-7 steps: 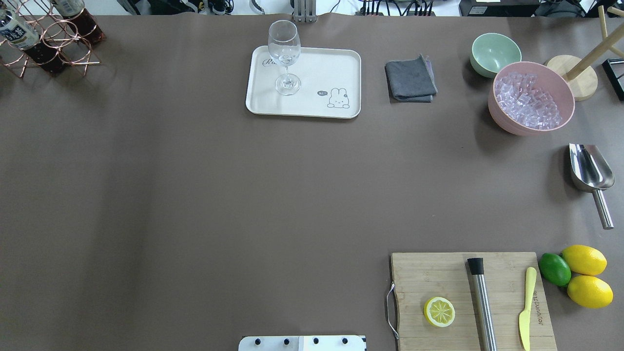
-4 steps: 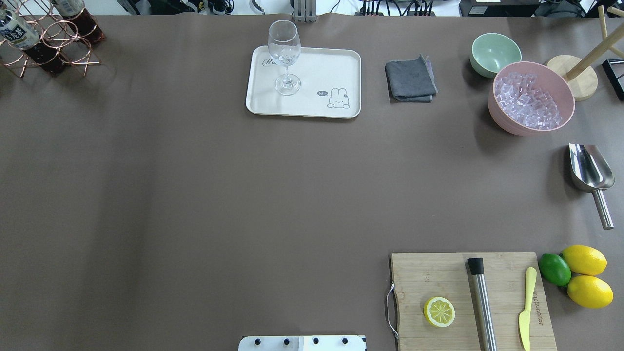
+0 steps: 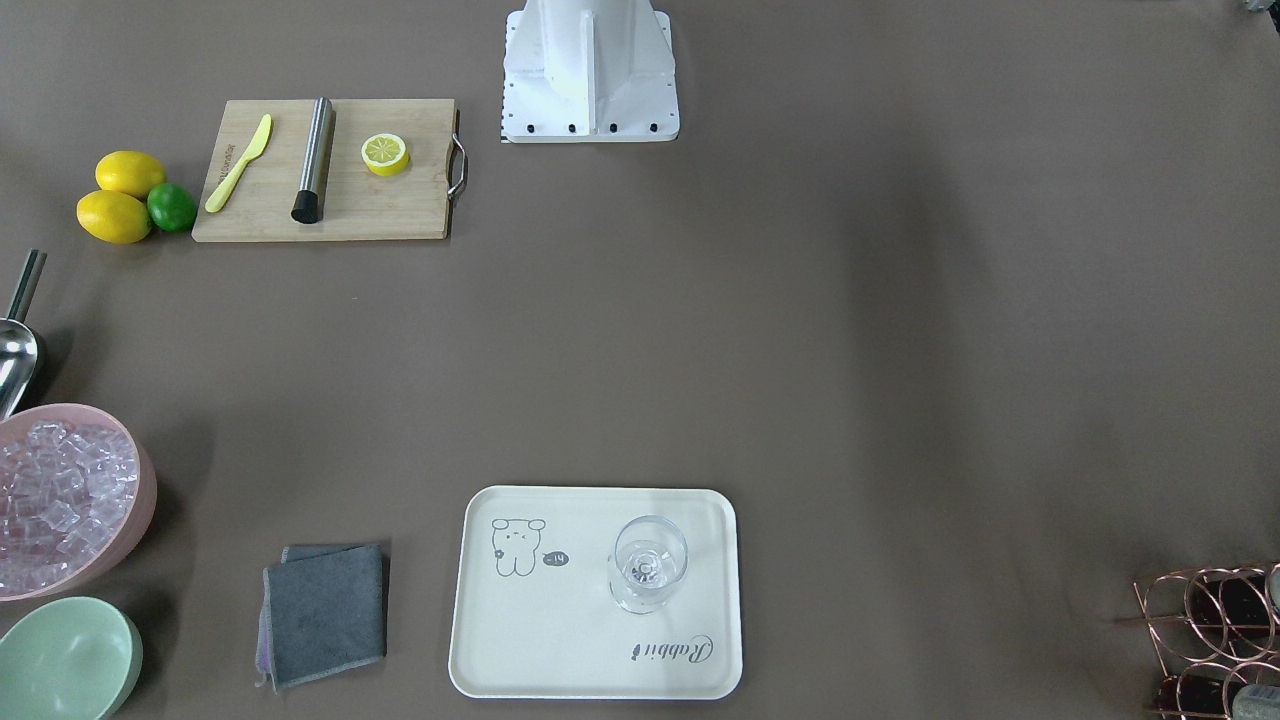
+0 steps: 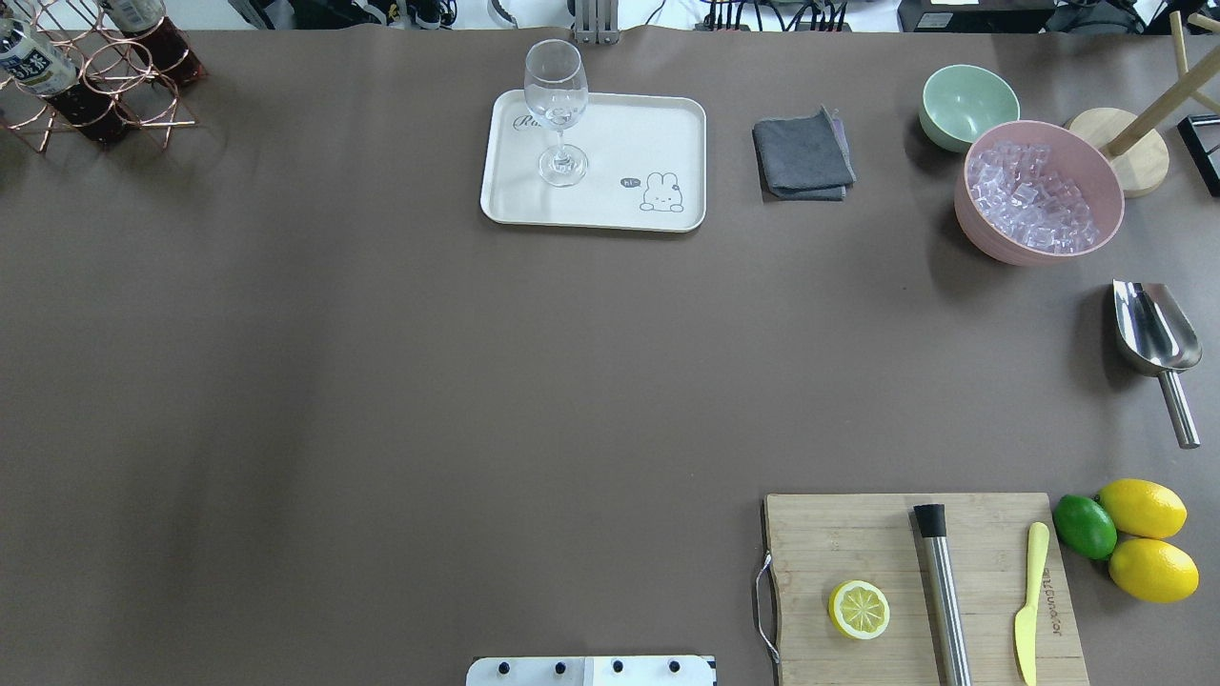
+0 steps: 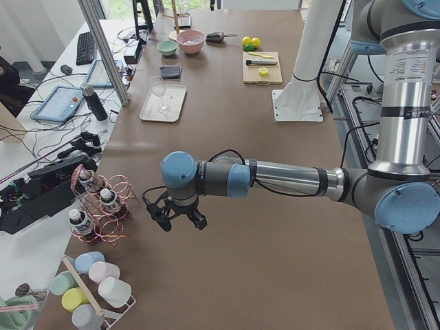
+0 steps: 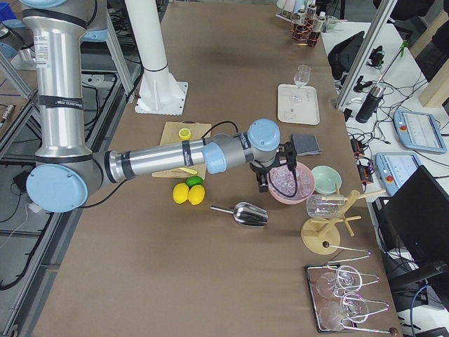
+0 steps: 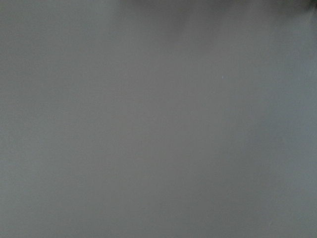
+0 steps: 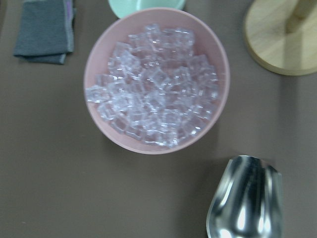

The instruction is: Take tea from basket to plate

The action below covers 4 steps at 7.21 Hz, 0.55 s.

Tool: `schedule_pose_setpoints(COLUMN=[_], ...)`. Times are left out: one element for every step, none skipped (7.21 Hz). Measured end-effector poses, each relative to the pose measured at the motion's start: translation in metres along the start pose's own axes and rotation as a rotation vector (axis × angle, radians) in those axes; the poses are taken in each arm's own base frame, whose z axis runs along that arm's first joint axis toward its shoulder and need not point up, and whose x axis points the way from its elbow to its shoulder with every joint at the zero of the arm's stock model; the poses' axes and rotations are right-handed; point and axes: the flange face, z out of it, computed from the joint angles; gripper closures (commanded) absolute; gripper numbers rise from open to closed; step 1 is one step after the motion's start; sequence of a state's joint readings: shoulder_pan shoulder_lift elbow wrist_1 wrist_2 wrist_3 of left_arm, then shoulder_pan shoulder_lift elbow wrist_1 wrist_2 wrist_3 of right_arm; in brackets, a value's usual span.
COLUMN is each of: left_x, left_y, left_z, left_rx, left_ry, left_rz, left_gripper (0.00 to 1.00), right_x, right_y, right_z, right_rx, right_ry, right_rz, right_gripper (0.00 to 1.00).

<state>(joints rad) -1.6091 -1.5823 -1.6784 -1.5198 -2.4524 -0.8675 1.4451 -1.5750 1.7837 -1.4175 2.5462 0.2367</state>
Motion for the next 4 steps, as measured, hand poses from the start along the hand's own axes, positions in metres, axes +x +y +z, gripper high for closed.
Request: schedule_pose_setpoints(left_x=[0.032, 0.072, 0.102, 0.122], left_y=[-0.008, -0.021, -0.039, -0.058], left_z=[-0.012, -0.025, -0.032, -0.032], left_rx=[0.018, 0.032, 0.042, 0.058], left_ry=[0.021, 0.046, 0.069, 0.097], left_rz=[-0.130, -0.290, -0.403, -0.474], left_gripper=[0.02, 0.02, 0.02, 0.02], right_x=[-0.045, -0.100, -0.146, -0.186], right_y=[-0.018, -0.037, -0.048, -0.049], right_z=[0.009, 0.019, 0.034, 0.049], right_rx=[-0.010, -0.009, 0.015, 0.062], right_ry=[-0.028, -0.062, -0.101, -0.136], right_rz=[-0.043, -0.136, -0.269, -0.417], right_gripper=[0.00, 0.00, 0.00, 0.00])
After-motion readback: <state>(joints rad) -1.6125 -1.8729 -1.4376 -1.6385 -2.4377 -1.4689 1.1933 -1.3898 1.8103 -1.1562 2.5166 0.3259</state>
